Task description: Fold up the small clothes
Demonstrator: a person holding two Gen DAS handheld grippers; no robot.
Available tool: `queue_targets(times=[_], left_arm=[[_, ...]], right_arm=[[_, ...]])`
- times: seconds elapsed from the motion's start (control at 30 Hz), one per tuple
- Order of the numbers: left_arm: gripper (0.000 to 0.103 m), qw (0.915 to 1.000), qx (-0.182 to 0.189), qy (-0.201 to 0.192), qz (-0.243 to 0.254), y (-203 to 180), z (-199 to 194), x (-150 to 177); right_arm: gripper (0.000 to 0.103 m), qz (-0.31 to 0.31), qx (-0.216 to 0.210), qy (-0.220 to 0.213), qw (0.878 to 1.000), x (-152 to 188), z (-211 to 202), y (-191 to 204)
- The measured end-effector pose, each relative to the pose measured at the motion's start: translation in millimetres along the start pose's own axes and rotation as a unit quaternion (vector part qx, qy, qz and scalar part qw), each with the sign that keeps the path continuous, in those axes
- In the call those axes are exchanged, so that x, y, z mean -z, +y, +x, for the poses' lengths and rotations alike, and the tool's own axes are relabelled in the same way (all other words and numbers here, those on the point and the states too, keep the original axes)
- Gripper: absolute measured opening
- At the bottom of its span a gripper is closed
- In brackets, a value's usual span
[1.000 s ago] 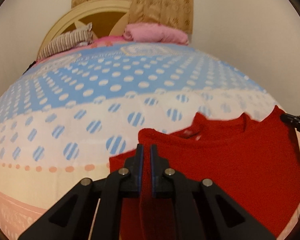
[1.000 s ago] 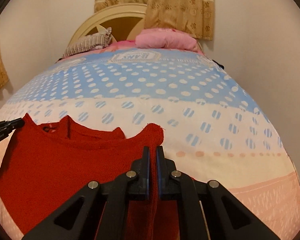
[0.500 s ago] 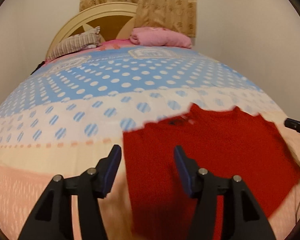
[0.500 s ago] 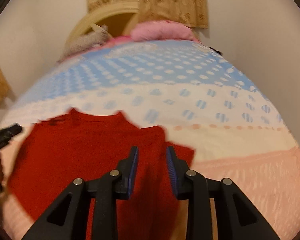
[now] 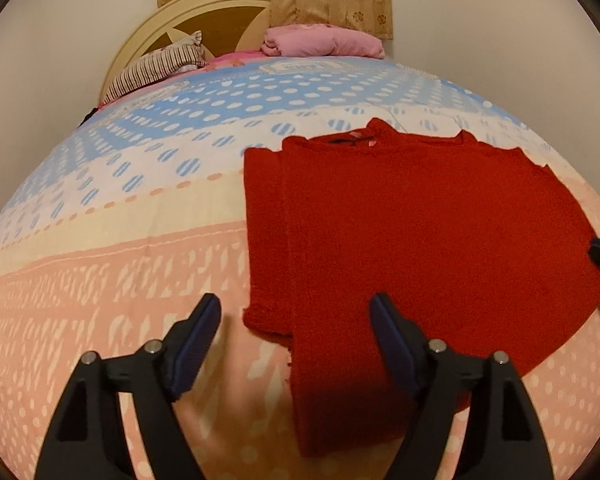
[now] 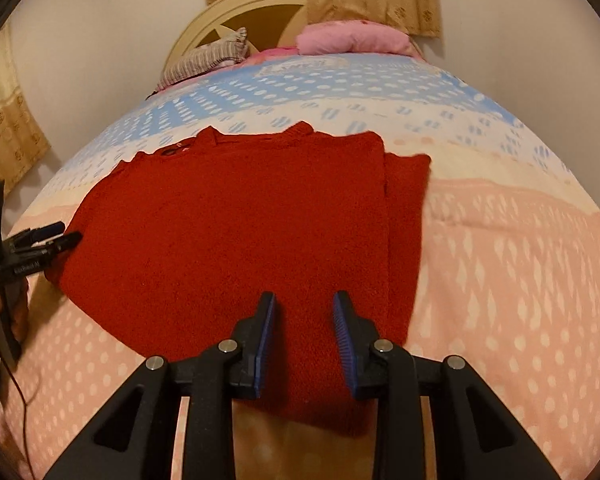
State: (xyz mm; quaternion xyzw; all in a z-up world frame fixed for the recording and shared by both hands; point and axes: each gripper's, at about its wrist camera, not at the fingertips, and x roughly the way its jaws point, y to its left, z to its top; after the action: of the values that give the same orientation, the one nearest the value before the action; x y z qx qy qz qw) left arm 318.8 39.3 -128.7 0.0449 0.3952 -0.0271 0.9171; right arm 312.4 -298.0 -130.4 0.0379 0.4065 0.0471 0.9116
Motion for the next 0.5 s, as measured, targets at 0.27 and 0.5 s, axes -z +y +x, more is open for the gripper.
queue_targets(times=[0.27,0.5], left_arm=[[0.094,0.9998,-0.020,-0.003,-0.004,1.1,2.8,2.7],[0.099,0.9997,-0.008,0.005,-0.022,7.4,6.4,4.0]], right_arm=[[0.041,-0.013,-0.026,-0.033,0.999,-31.4,-11.2,48.1],[0.042,-0.014,-0.025,-0.009,1.000,-10.9,30.7,63.8]])
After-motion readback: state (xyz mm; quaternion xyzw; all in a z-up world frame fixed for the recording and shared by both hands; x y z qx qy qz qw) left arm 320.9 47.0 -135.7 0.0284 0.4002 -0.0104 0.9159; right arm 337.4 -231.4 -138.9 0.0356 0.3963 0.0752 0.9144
